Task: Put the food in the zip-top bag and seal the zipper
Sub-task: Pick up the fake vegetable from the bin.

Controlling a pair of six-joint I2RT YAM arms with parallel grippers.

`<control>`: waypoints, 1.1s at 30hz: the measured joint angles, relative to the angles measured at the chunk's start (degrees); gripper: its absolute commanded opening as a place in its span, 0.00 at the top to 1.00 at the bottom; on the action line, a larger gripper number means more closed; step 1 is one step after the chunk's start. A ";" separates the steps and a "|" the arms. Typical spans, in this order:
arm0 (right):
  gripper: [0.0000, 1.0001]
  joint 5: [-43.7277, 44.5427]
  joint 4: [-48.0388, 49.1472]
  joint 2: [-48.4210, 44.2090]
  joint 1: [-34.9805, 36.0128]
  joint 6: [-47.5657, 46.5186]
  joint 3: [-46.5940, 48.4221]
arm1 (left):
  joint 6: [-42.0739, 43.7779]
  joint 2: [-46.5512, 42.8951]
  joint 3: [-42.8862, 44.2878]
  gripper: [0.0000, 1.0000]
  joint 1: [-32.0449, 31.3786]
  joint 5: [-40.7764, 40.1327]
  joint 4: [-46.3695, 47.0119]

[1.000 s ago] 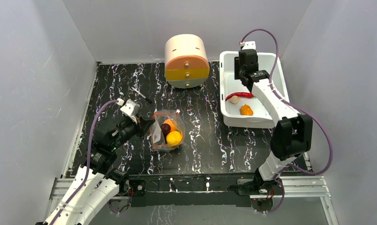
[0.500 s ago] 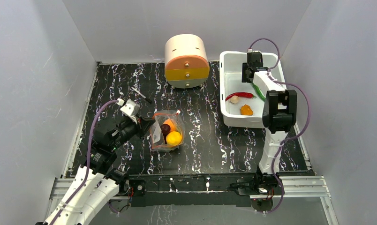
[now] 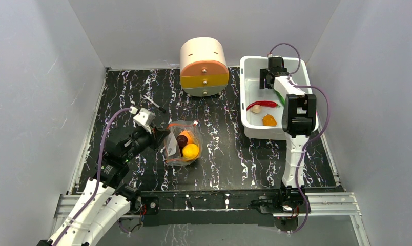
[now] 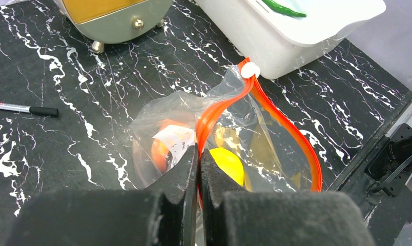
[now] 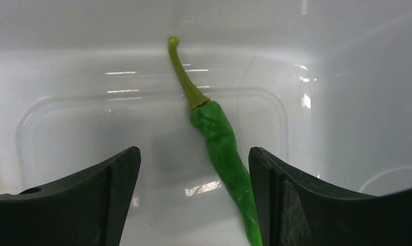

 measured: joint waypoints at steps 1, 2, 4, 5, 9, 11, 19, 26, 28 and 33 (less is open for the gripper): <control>0.24 -0.11 -0.11 0.94 -0.37 -0.02 1.22 | 0.00 0.00 0.00 1.00 0.00 -0.09 0.00; 0.24 -0.22 -0.28 1.88 -0.72 -0.07 2.60 | -0.02 0.00 0.00 1.00 0.00 -0.26 0.00; 0.26 -0.35 -0.24 3.87 -1.33 -0.52 4.52 | 0.00 0.02 0.00 1.00 0.00 -0.42 0.00; 0.28 -0.42 -0.48 4.17 -1.51 -0.72 4.52 | 0.00 0.02 0.00 1.00 -0.02 -0.46 0.00; 0.54 -2.38 -0.42 4.46 -1.66 -2.47 4.83 | 0.00 0.00 0.00 1.00 0.00 -0.66 0.00; 0.62 -3.26 -0.44 4.46 -1.66 -2.56 4.83 | 0.00 0.00 0.00 1.00 0.00 -0.66 0.00; 0.76 -6.16 -1.84 4.46 -1.70 -3.69 4.83 | -0.02 -0.09 0.00 1.00 0.00 -0.74 0.00; 0.86 -7.26 -2.08 4.44 -1.70 -3.37 4.83 | 0.00 -0.11 0.00 1.00 -0.02 -0.74 0.00; 0.88 -7.89 -2.43 4.31 -1.75 -2.86 4.83 | 0.00 -0.11 0.00 1.00 -0.02 -0.76 0.00; 0.91 -9.40 -4.61 2.14 -1.86 -0.94 3.10 | 0.00 -0.13 0.00 1.00 0.00 -1.01 0.00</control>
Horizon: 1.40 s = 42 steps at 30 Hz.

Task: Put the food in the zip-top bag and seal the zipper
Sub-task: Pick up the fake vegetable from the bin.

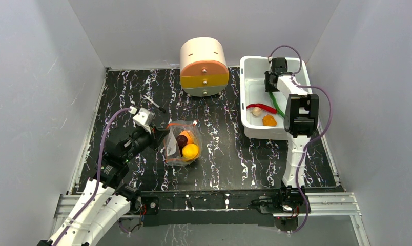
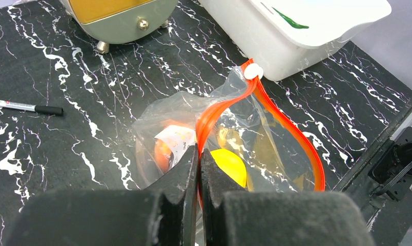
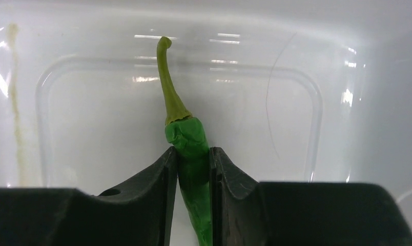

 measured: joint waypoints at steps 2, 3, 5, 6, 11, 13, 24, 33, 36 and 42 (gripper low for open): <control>0.91 -1.01 -0.35 -2.27 0.00 0.68 -2.47 | 0.02 -0.22 0.00 1.00 -0.02 -0.35 -0.02; 0.91 -1.46 -0.46 -3.28 0.00 0.90 -3.34 | 0.02 -0.33 0.00 1.00 0.00 -0.50 -0.04; 0.91 -2.43 -0.70 -5.64 0.00 1.68 -4.90 | 0.00 -0.63 0.00 1.00 0.00 -0.87 -0.04; 0.91 -2.89 -0.70 -7.02 0.00 2.05 -5.53 | 0.00 -0.72 0.00 1.00 0.00 -0.94 -0.04; 0.91 -4.81 -0.24 -15.37 0.17 4.79 -9.44 | -0.24 -0.22 0.00 1.00 0.00 -0.90 0.00; 0.91 -5.11 -0.04 -18.10 0.20 5.55 -9.94 | -0.46 0.26 0.00 1.00 0.00 -0.90 0.00; 0.91 -8.46 3.80 -34.40 0.24 9.20 -22.08 | -3.21 0.26 -0.02 1.00 -0.02 -1.01 -0.04; 0.90 -16.72 13.49 -49.27 0.79 12.39 -29.66 | -10.40 4.26 4.61 1.00 0.00 0.00 -3.06; 0.88 -20.61 17.84 -53.92 2.27 13.88 -31.01 | -12.76 6.12 7.72 1.00 0.00 0.33 -4.31; 0.87 -25.90 23.19 -61.64 11.02 15.23 -34.16 | -16.81 9.05 11.23 1.00 0.00 1.07 -4.85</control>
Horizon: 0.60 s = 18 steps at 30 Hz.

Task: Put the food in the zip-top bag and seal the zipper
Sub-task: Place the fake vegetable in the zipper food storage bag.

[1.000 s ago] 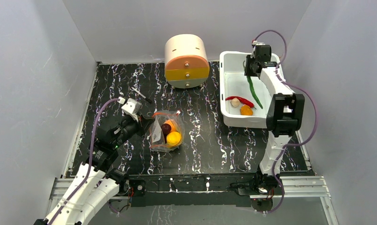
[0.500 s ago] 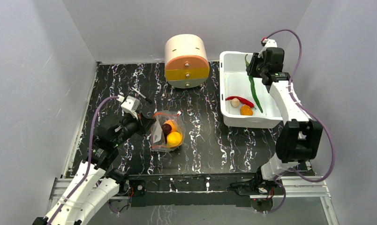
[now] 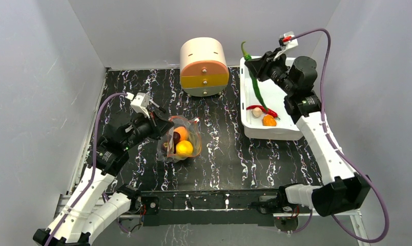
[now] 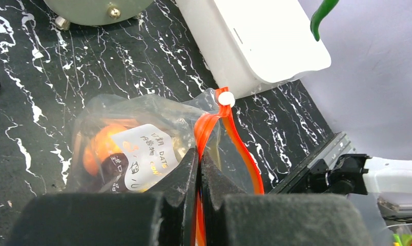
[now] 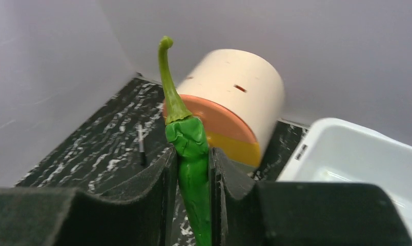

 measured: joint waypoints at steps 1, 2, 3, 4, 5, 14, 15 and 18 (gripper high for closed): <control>0.87 -1.07 1.20 -1.16 1.14 0.50 -0.66 | -0.55 0.26 0.42 1.00 0.00 0.13 -0.28; 0.87 -1.66 1.77 -1.95 1.86 1.05 -1.05 | -1.01 0.50 0.76 1.00 0.00 0.20 -0.52; 0.87 -2.67 3.41 -3.28 3.50 1.88 -2.19 | -1.51 0.76 1.29 1.00 0.00 0.24 -0.96; 0.86 -3.28 4.31 -4.09 4.31 2.36 -2.84 | -1.84 0.94 1.73 1.00 0.00 0.24 -1.29; 0.86 -4.04 5.88 -5.11 5.99 3.15 -3.89 | -2.21 1.27 2.51 1.00 0.00 0.24 -1.88; 0.87 -9.29 22.62 -8.24 21.29 9.62 -10.69 | -5.51 2.40 5.95 1.00 0.00 1.03 -2.89; 0.87 -9.90 24.39 -8.24 22.40 10.01 -10.91 | -6.08 2.49 5.95 1.00 0.00 1.29 -2.84; 0.86 -12.24 30.01 -8.24 26.32 10.10 -10.97 | -7.56 2.73 5.95 1.00 0.00 2.25 -2.64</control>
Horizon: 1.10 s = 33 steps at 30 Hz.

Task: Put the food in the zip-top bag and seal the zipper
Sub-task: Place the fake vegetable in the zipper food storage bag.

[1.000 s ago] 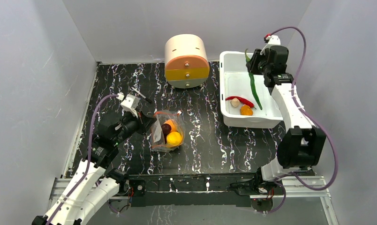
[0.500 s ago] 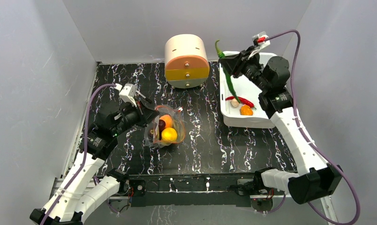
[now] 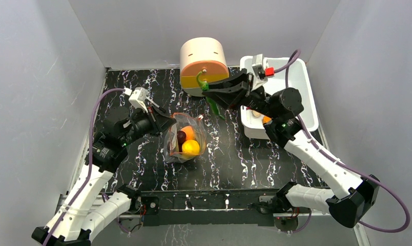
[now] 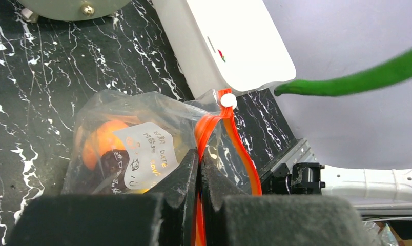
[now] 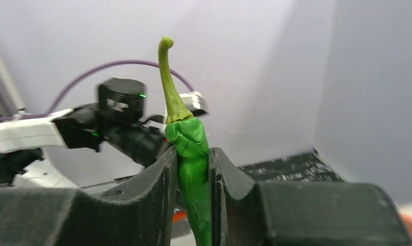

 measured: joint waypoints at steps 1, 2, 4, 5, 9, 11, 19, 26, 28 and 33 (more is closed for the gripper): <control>0.86 -0.66 1.68 0.00 0.98 0.00 0.00 | -0.37 0.11 0.00 1.00 0.00 0.28 0.11; 0.85 -1.22 2.97 0.02 1.81 0.00 0.00 | -0.63 0.22 0.00 1.00 0.00 0.50 0.20; 0.85 -2.95 6.54 0.20 3.89 0.04 0.00 | -1.07 0.61 0.02 1.00 0.00 1.18 0.22; 0.85 -3.69 8.02 0.33 4.70 0.09 -0.02 | -1.25 0.87 0.07 1.00 -0.02 1.55 0.20; 0.85 -6.51 14.88 1.62 8.83 0.37 -0.87 | -1.66 2.38 0.70 1.00 0.00 2.86 0.02; 0.84 -7.87 17.44 2.95 11.37 0.28 -0.98 | -1.79 2.95 1.07 1.00 0.00 3.61 -0.02; 0.81 -15.17 22.80 7.04 18.95 -5.38 -3.54 | -1.62 3.15 1.11 1.00 -0.02 6.71 -0.22; 0.83 -19.76 16.37 7.69 20.48 -19.47 -6.49 | 0.74 4.57 2.95 1.00 -0.02 11.06 -3.32; 0.83 -19.45 10.45 7.67 20.48 -25.57 -6.40 | 2.49 4.85 4.61 1.00 -0.02 12.15 -5.14; 0.83 -16.96 -4.96 7.65 20.48 -39.74 -6.40 | 6.56 4.94 7.76 1.00 0.00 14.36 -8.90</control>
